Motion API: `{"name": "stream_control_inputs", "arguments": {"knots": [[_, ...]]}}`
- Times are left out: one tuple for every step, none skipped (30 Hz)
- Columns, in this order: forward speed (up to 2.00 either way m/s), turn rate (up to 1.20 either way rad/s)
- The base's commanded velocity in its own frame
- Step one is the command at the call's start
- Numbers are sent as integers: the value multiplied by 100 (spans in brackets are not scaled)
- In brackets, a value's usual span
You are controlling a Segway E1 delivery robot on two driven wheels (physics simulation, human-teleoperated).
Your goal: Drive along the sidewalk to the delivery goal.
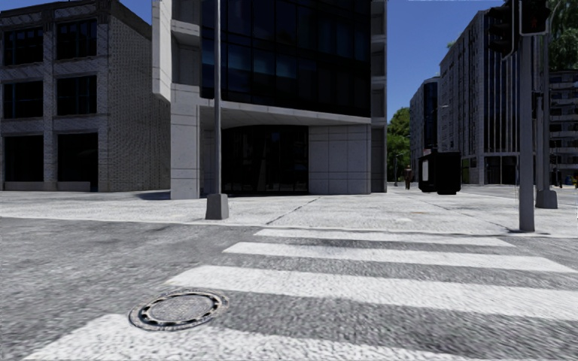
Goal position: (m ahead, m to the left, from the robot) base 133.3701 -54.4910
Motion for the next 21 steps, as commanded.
{"name": "stream_control_inputs", "arguments": {"knots": [[173, -39], [173, -49], [173, -49], [173, -51], [173, -51], [173, -51], [173, -51], [173, -51], [173, -51], [173, -51], [173, -51], [173, -51], [172, -51], [172, -51], [172, -51], [172, -51], [172, -51], [172, -51], [172, -51], [172, -51], [172, -49]]}}
